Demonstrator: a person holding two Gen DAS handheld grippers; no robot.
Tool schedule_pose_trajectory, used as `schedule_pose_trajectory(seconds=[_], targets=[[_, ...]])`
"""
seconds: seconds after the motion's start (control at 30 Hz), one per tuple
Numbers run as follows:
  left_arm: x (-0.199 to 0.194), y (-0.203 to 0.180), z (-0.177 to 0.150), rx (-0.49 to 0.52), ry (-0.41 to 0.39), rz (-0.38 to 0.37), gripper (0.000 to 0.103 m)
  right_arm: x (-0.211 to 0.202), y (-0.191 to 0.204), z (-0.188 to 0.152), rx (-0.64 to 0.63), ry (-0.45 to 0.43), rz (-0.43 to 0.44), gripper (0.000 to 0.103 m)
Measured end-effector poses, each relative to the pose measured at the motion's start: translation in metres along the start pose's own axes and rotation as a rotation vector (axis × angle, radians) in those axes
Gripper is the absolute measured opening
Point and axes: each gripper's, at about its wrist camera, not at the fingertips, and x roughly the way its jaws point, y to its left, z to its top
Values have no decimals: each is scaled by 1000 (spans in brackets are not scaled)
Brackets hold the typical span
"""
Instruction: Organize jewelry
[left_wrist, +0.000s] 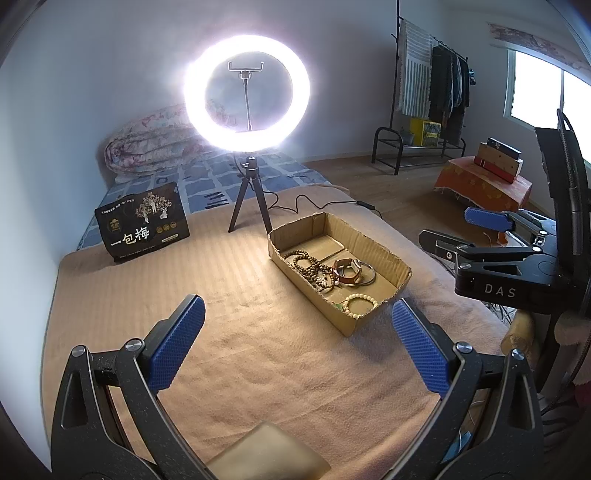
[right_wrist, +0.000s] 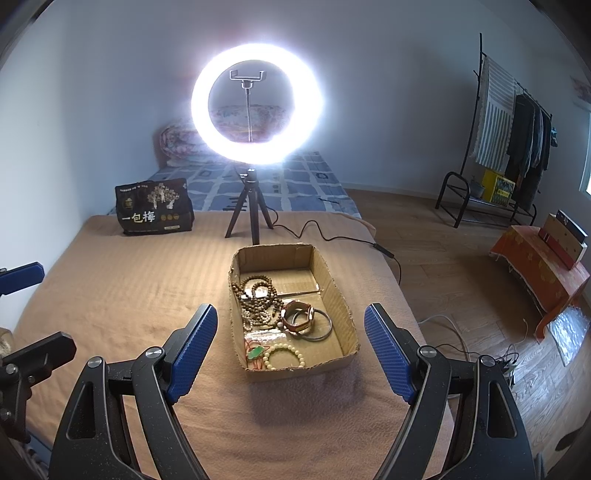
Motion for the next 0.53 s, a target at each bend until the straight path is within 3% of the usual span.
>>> schedule_pose_trajectory(seconds=[0.53], targets=[[-3,-3,-1,-12,-35,49,103,3,1,2,-19,9,1,82]])
